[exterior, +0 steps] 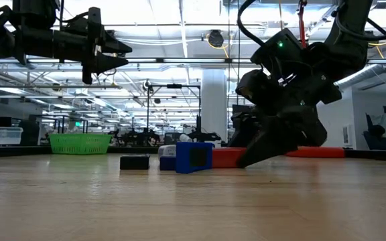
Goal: Pick & Place Office items
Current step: Put the red charger adapter into the top green basket
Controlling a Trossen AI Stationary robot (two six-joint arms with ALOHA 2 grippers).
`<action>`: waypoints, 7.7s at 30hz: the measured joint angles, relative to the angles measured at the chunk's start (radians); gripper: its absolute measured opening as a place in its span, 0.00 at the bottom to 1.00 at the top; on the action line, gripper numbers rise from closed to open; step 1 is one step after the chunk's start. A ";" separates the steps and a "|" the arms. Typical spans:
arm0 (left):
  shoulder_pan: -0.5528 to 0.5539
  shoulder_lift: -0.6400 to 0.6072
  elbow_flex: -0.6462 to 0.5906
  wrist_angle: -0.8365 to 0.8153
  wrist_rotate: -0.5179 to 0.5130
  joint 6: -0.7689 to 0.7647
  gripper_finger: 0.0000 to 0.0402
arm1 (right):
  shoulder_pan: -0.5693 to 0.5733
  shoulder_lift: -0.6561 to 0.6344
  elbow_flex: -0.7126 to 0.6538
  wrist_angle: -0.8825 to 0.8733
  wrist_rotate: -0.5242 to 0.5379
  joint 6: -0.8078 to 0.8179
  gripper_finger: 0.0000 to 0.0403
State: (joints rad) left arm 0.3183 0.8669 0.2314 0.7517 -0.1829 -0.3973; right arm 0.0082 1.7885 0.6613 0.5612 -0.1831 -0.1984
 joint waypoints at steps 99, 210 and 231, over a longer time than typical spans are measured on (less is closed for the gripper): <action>0.000 0.000 0.000 -0.019 0.001 0.000 0.46 | 0.029 0.000 0.000 0.049 0.052 0.078 0.63; -0.297 0.816 0.545 0.129 -0.019 -0.034 0.46 | 0.151 -0.552 -0.001 -0.173 0.724 -0.574 0.53; -0.281 0.816 0.545 0.112 0.078 -0.178 0.68 | 0.152 -0.553 -0.001 -0.147 0.672 -0.544 0.53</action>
State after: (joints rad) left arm 0.0372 1.6829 0.7765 0.8637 -0.1045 -0.5758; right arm 0.1604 1.2358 0.6601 0.4138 0.4885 -0.7421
